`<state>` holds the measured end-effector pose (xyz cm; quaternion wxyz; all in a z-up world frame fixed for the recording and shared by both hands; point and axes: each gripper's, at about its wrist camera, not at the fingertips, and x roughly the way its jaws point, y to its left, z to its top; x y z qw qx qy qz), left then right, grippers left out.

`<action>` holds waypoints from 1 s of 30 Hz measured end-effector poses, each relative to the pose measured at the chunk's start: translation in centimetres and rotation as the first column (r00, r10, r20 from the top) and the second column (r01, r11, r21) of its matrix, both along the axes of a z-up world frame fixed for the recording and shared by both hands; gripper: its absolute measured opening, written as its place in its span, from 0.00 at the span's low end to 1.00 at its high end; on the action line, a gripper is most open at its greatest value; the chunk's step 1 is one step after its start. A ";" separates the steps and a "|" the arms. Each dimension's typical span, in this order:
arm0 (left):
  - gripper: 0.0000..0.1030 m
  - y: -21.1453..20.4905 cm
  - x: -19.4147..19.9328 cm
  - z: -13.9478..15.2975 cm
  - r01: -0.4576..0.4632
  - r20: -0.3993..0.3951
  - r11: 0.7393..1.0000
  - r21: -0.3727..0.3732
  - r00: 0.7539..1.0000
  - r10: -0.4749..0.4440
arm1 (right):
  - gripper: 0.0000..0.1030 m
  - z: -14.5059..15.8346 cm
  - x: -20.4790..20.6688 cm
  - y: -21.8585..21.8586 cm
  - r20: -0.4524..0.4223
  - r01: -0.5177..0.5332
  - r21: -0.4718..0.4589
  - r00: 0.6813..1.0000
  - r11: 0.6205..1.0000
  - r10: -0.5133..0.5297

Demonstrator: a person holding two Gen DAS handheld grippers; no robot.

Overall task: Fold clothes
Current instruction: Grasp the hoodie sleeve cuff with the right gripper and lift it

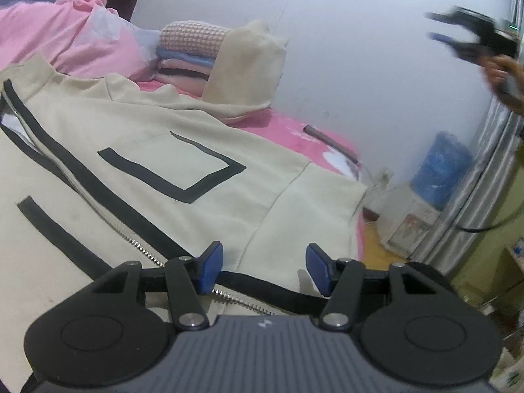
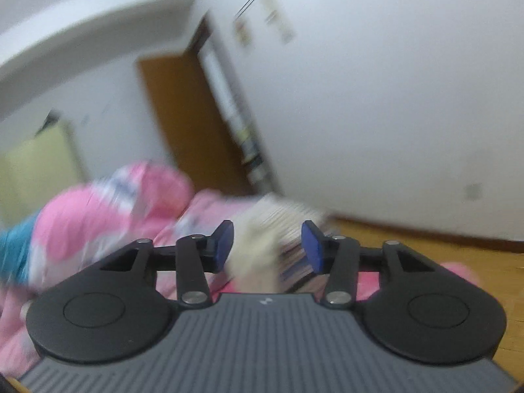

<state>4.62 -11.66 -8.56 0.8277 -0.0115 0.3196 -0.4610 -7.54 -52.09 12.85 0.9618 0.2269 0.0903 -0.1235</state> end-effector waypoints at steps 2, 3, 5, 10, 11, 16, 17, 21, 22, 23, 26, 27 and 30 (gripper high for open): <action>0.56 -0.4 -0.2 0.3 -0.021 -0.001 0.999 0.026 1.000 0.021 | 0.54 -0.6 -2.2 -0.8 0.002 0.027 0.009 1.000 1.000 -0.027; 0.56 -0.5 -0.2 0.6 -0.033 -0.005 0.999 0.036 0.999 0.034 | 0.55 -0.9 -3.2 -1.2 0.003 0.040 0.014 0.999 0.999 -0.040; 0.56 -0.8 -0.2 1.2 -0.059 -0.016 0.997 0.053 0.998 0.060 | 0.58 -1.6 -5.4 -2.0 0.005 0.066 0.023 0.998 0.998 -0.066; 0.58 -1.2 -0.4 3.7 -0.107 0.016 0.991 0.081 0.994 0.106 | 0.71 -3.2 -10.8 -4.0 0.009 0.132 0.047 0.991 0.990 -0.133; 0.60 -1.5 -0.5 4.2 -0.113 0.029 0.990 0.089 0.993 0.110 | 0.74 -3.5 -11.8 -4.4 0.009 0.145 0.051 0.989 0.988 -0.146; 0.65 -3.3 0.3 5.8 -0.127 0.069 0.984 0.121 0.990 0.119 | 0.77 -6.6 -10.4 -5.2 -0.007 0.079 0.132 0.997 0.988 -0.079; 0.66 -3.8 0.7 5.8 -0.132 0.069 0.983 0.128 0.990 0.124 | 0.77 -7.2 -9.5 -5.1 -0.010 0.056 0.152 0.998 0.987 -0.055; 0.66 -5.9 3.3 5.0 -0.169 0.044 0.972 0.162 0.985 0.164 | 0.78 -8.7 -3.4 -4.8 -0.009 -0.041 0.219 0.999 0.975 0.044; 0.66 -6.3 4.1 4.6 -0.181 0.035 0.969 0.168 0.984 0.177 | 0.78 -8.9 -1.7 -4.6 -0.006 -0.066 0.229 0.998 0.971 0.070; 0.66 -6.7 4.9 4.2 -0.191 0.025 0.966 0.174 0.982 0.190 | 0.78 -9.0 0.0 -4.5 -0.003 -0.092 0.239 0.995 0.967 0.095; 0.64 -7.7 6.8 2.8 -0.216 0.005 0.956 0.200 0.976 0.220 | 0.78 -8.9 5.9 -4.8 0.012 -0.158 0.250 0.987 0.955 0.161; 0.64 -8.0 7.3 2.3 -0.223 0.001 0.952 0.209 0.974 0.228 | 0.78 -8.8 8.1 -5.0 0.018 -0.179 0.250 0.983 0.952 0.180; 0.63 -8.2 7.3 1.9 -0.229 0.019 0.950 0.213 0.973 0.230 | 0.78 -8.5 14.0 -6.3 0.043 -0.212 0.254 0.977 0.944 0.208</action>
